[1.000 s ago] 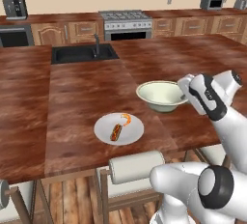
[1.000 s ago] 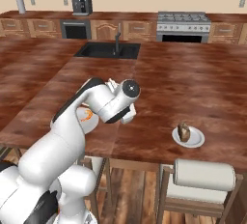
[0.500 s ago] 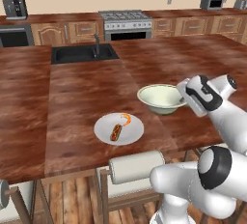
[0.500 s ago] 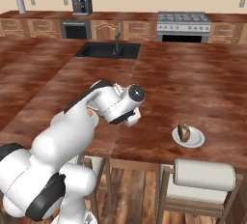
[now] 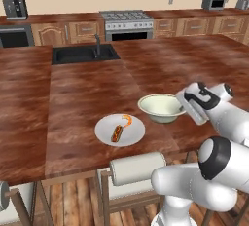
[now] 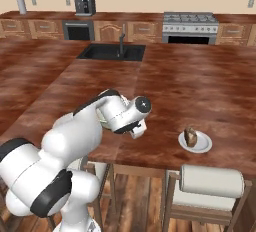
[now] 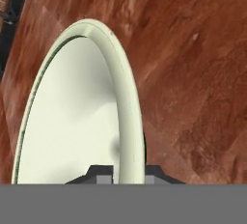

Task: Take the smaller bowl and place it next to the appetizer plate on the dining counter , and place the larger bowl next to the plate with cooked food.

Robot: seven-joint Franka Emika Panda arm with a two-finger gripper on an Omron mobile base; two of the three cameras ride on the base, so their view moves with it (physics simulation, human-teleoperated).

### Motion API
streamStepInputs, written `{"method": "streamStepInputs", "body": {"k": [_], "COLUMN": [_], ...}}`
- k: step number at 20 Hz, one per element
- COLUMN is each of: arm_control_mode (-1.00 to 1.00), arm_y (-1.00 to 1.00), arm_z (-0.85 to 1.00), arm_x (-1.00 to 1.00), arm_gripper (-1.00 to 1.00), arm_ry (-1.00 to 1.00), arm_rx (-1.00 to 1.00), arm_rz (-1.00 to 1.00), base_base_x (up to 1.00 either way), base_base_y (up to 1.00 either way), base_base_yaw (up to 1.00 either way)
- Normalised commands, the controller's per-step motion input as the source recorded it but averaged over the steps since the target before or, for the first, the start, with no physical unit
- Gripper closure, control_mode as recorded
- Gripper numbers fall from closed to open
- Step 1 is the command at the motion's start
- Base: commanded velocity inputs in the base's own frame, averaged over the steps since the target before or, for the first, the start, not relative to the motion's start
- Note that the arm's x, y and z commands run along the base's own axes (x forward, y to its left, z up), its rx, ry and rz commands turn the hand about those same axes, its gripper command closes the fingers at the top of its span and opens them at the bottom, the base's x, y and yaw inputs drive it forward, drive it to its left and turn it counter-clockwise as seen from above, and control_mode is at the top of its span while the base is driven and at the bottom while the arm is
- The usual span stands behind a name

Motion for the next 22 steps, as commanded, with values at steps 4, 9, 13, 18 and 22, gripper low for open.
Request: {"method": "streamStepInputs", "body": {"k": [4, 9, 13, 18, 22], "arm_control_mode": [-1.0, -1.0, -1.0, -1.0, -1.0], "arm_y": [0.0, 0.0, -0.02, -0.09, -0.08], "arm_z": [-0.4, -0.37, -0.32, -0.32, -0.32], "arm_x": [0.13, 0.25, 0.28, 0.28, 0.27], "arm_gripper": [1.0, 1.0, 1.0, 1.0, 1.0], "arm_ry": [0.01, 0.01, 0.01, 0.0, 0.0], "arm_rx": [0.0, 0.0, 0.0, 0.0, 0.0], "arm_rz": [0.0, 0.0, 0.0, 0.0, 0.0], "base_base_x": [0.0, 0.0, 0.0, 0.0, 0.0], "base_base_y": [0.0, 0.0, 0.0, 0.0, 0.0], "base_base_yaw": [0.0, 0.0, 0.0, 0.0, 0.0]}}
